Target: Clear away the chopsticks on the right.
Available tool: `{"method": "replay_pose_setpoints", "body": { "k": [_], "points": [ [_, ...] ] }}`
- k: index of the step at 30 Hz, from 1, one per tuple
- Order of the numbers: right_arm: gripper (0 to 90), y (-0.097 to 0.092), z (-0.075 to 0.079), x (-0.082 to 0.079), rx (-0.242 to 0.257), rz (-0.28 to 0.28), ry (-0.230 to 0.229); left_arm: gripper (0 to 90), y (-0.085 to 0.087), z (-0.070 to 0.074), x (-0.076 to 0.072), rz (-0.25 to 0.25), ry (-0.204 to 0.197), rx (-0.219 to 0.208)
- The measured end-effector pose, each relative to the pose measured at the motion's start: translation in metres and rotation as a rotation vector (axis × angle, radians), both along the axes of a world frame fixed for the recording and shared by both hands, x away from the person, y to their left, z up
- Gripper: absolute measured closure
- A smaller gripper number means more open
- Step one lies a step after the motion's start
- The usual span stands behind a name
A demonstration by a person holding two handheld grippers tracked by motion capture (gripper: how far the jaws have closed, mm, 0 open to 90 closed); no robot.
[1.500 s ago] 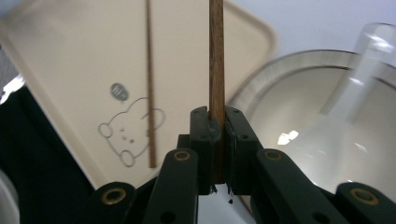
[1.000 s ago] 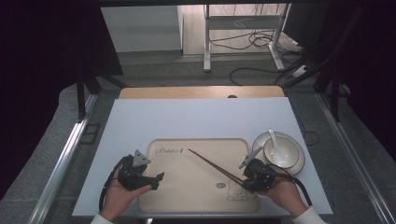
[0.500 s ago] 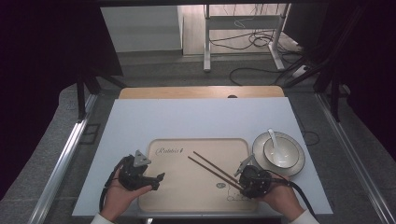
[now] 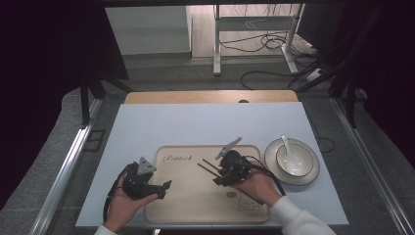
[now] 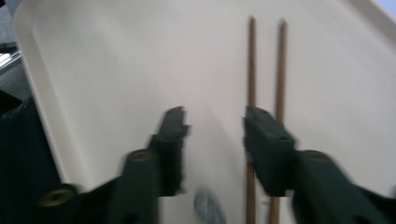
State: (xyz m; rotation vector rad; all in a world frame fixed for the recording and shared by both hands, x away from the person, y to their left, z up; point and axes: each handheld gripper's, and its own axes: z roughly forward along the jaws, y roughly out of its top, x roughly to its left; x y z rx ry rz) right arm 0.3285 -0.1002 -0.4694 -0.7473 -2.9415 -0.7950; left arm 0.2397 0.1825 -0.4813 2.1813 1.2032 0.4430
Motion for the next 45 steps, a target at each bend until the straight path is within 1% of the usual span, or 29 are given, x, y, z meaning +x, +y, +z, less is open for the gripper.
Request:
{"method": "replay_pose_setpoints", "body": {
  "k": [3,5,8,10,13,14,15,16,19,24,26,28,29,31,33,35,38,40,42,43,44,45],
  "points": [
    [83.0,0.022,-0.012,0.019,-0.007,0.009,0.013,12.6,0.001,0.000,0.000,-0.001,0.001,-0.001],
    [88.4,0.033,-0.018,0.030,-0.013,0.006,0.032,12.6,0.002,0.000,0.000,-0.001,-0.001,-0.005],
    [89.7,0.044,-0.027,0.042,-0.015,-0.011,0.059,12.6,0.003,0.000,0.000,0.000,0.001,-0.008],
    [89.8,0.046,-0.032,0.048,-0.025,-0.016,0.055,12.6,0.004,0.000,0.000,-0.001,0.001,-0.010],
    [89.8,0.045,-0.035,0.053,-0.028,-0.052,0.055,12.6,0.004,0.000,0.000,-0.004,0.000,-0.011],
    [89.8,0.042,-0.035,0.056,-0.031,-0.055,0.052,12.6,0.003,0.000,0.000,-0.005,0.001,-0.010],
    [89.8,0.040,-0.035,0.058,-0.044,-0.067,0.043,12.6,0.003,0.000,0.000,-0.005,0.001,-0.010],
    [89.8,0.038,-0.035,0.060,-0.044,-0.084,0.041,12.6,0.003,0.000,0.000,-0.005,0.001,-0.010],
    [89.8,0.024,-0.035,0.068,-0.050,-0.142,0.039,12.6,0.002,0.000,0.000,-0.006,0.000,-0.009],
    [89.8,-0.002,-0.032,0.077,-0.075,-0.244,0.014,12.6,0.002,-0.001,0.001,-0.009,0.002,-0.003],
    [89.8,-0.010,-0.032,0.078,-0.088,-0.284,-0.003,12.6,0.002,0.000,0.001,-0.009,0.001,-0.005],
    [89.8,-0.018,-0.031,0.078,-0.112,-0.332,-0.022,12.7,0.002,0.000,0.001,-0.009,0.001,-0.007],
    [89.8,-0.022,-0.030,0.078,-0.118,-0.347,-0.023,12.7,0.002,0.000,0.001,-0.009,0.001,-0.007],
    [89.8,-0.029,-0.028,0.076,-0.161,-0.375,-0.050,12.7,0.002,0.000,0.001,-0.012,0.001,-0.005],
    [89.9,-0.036,-0.026,0.074,-0.175,-0.404,-0.063,12.7,0.001,0.000,0.001,-0.016,0.001,-0.005],
    [89.9,-0.042,-0.025,0.072,-0.180,-0.424,-0.065,12.7,0.001,0.000,0.001,-0.019,-0.001,-0.006],
    [89.8,-0.048,-0.024,0.070,-0.198,-0.433,-0.063,12.6,0.001,0.001,0.001,-0.023,-0.002,-0.008],
    [89.8,-0.052,-0.024,0.068,-0.202,-0.443,-0.056,12.6,0.001,0.001,0.001,-0.023,-0.002,-0.008],
    [89.8,-0.056,-0.025,0.067,-0.217,-0.448,-0.068,12.7,0.001,0.001,0.001,-0.021,-0.002,-0.009],
    [89.8,-0.059,-0.025,0.066,-0.219,-0.453,-0.071,12.7,0.001,0.001,0.001,-0.021,-0.001,-0.009],
    [89.8,-0.061,-0.025,0.065,-0.214,-0.452,-0.064,12.7,0.000,0.001,0.001,-0.022,-0.001,-0.008],
    [89.7,-0.062,-0.025,0.064,-0.207,-0.451,-0.069,12.7,0.000,0.001,0.001,-0.024,-0.002,-0.004]
  ]
}}
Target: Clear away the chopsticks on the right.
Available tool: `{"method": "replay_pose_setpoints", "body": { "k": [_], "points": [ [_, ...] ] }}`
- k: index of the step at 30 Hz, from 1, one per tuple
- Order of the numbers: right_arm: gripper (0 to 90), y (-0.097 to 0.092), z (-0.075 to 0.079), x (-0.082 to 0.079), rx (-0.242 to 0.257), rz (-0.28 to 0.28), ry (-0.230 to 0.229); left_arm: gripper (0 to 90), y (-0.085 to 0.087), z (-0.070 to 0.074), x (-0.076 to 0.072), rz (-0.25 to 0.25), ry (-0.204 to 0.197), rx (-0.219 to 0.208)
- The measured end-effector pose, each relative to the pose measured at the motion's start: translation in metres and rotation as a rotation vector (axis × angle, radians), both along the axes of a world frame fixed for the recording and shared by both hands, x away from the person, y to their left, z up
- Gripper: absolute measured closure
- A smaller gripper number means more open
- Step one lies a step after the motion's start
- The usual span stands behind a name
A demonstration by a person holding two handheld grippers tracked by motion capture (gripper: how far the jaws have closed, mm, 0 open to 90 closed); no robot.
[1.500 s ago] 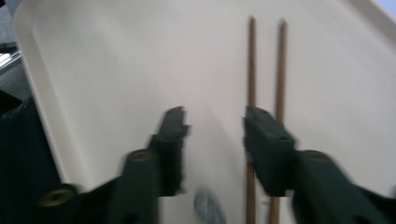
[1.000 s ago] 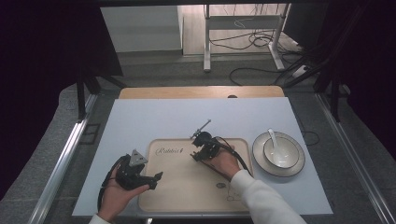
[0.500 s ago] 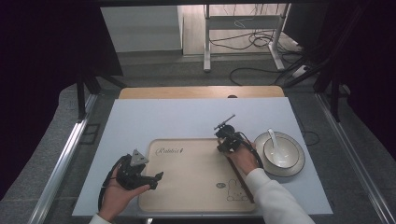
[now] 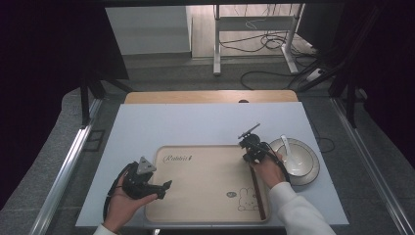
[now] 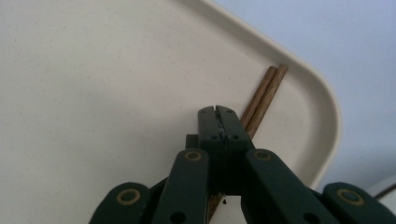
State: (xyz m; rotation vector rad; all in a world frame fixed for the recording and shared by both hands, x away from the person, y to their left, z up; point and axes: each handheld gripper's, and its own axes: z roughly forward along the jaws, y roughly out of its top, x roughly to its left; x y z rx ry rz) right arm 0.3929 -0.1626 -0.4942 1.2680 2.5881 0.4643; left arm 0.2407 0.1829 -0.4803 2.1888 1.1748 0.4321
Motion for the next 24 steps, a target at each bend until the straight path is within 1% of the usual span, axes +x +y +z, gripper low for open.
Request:
{"method": "replay_pose_setpoints", "body": {
  "k": [3,5,6,7,8,9,10,11,13,14,16,17,18,19,21,23,24],
  "points": [
    [89.7,-0.001,0.006,-0.005,0.036,0.024,-0.023,12.7,-0.001,0.000,0.000,0.000,0.001,0.003],
    [89.6,-0.001,0.014,-0.010,0.065,0.065,-0.059,12.7,-0.001,0.000,0.000,0.002,-0.001,0.002],
    [89.6,-0.002,0.020,-0.014,0.093,0.094,-0.075,12.8,-0.001,0.000,-0.001,0.002,-0.003,0.002],
    [89.6,-0.003,0.023,-0.017,0.113,0.111,-0.081,12.8,-0.001,0.000,-0.001,0.003,-0.005,0.001],
    [89.6,-0.005,0.029,-0.022,0.146,0.128,-0.090,12.8,-0.001,0.000,-0.001,0.005,-0.006,0.002],
    [89.5,-0.008,0.033,-0.027,0.177,0.156,-0.104,12.8,0.000,0.000,-0.001,0.006,-0.007,0.003],
    [89.2,-0.011,0.038,-0.033,0.199,0.178,-0.117,12.8,0.000,0.000,-0.001,0.007,-0.007,0.002],
    [88.8,-0.014,0.043,-0.039,0.210,0.192,-0.129,12.8,0.000,0.000,0.000,0.009,-0.005,0.000],
    [87.8,-0.024,0.052,-0.053,0.239,0.216,-0.153,12.8,0.000,-0.001,0.000,0.010,-0.004,0.002],
    [87.4,-0.028,0.054,-0.059,0.255,0.223,-0.157,12.8,0.000,-0.001,0.000,0.011,-0.003,0.001],
    [86.5,-0.045,0.060,-0.075,0.287,0.249,-0.169,12.8,-0.001,-0.001,-0.001,0.011,-0.003,0.003],
    [85.9,-0.051,0.061,-0.080,0.296,0.255,-0.177,12.8,-0.001,-0.001,-0.001,0.011,-0.004,0.003],
    [84.8,-0.061,0.062,-0.088,0.310,0.255,-0.182,12.8,-0.001,-0.001,-0.001,0.012,-0.004,0.004],
    [83.9,-0.068,0.063,-0.093,0.315,0.264,-0.187,12.8,-0.001,-0.001,-0.001,0.012,-0.004,0.006],
    [78.6,-0.087,0.066,-0.104,0.338,0.268,-0.190,12.8,-0.002,-0.001,-0.001,0.016,-0.008,0.003],
    [65.7,-0.104,0.069,-0.114,0.369,0.260,-0.209,12.8,-0.002,0.000,-0.001,0.017,-0.013,-0.001],
    [59.8,-0.111,0.070,-0.120,0.382,0.255,-0.229,12.8,-0.002,0.000,-0.002,0.017,-0.015,-0.001]
  ]
}}
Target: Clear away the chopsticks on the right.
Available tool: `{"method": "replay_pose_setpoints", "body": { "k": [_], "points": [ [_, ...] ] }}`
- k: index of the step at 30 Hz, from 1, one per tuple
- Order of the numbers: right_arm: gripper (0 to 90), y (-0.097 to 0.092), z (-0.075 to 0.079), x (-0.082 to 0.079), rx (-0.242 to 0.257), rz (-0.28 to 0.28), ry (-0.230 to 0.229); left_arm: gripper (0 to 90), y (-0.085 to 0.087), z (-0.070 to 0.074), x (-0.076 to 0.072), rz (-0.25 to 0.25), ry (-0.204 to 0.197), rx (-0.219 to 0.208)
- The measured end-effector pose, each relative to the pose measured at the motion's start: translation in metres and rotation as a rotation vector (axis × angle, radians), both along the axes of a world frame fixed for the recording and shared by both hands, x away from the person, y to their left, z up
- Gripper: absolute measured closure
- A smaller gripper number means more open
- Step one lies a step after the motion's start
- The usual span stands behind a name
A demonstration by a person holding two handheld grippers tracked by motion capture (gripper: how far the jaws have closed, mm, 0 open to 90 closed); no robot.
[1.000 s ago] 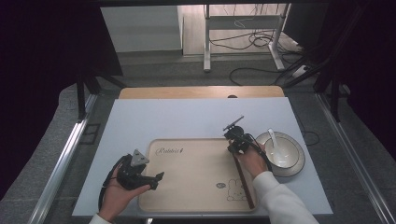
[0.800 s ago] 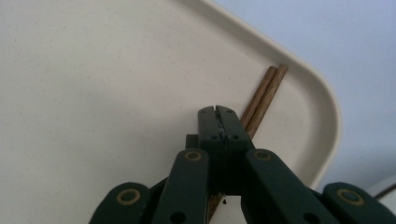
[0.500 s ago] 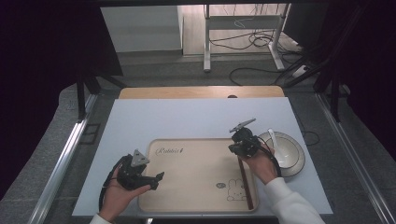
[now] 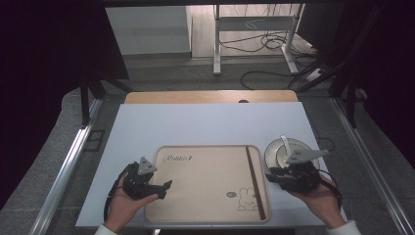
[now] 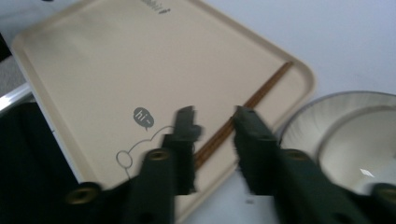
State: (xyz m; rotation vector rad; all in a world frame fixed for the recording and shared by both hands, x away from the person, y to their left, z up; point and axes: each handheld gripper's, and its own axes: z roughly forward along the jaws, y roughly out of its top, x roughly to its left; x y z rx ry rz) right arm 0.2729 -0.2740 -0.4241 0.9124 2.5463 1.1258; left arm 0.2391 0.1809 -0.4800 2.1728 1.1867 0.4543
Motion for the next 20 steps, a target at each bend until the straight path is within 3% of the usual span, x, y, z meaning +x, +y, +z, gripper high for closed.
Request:
{"method": "replay_pose_setpoints", "body": {
  "k": [6,12,20],
  "points": [
    [42.5,-0.031,-0.007,-0.024,0.063,-0.008,-0.044,12.8,0.000,-0.001,0.000,0.004,-0.004,0.003],
    [36.0,-0.037,-0.013,-0.021,0.070,-0.023,-0.031,12.8,0.000,-0.002,0.000,0.008,-0.003,0.005],
    [30.5,-0.028,-0.019,-0.022,0.004,-0.008,-0.041,12.8,0.003,-0.001,-0.002,0.007,-0.015,0.009]
  ]
}}
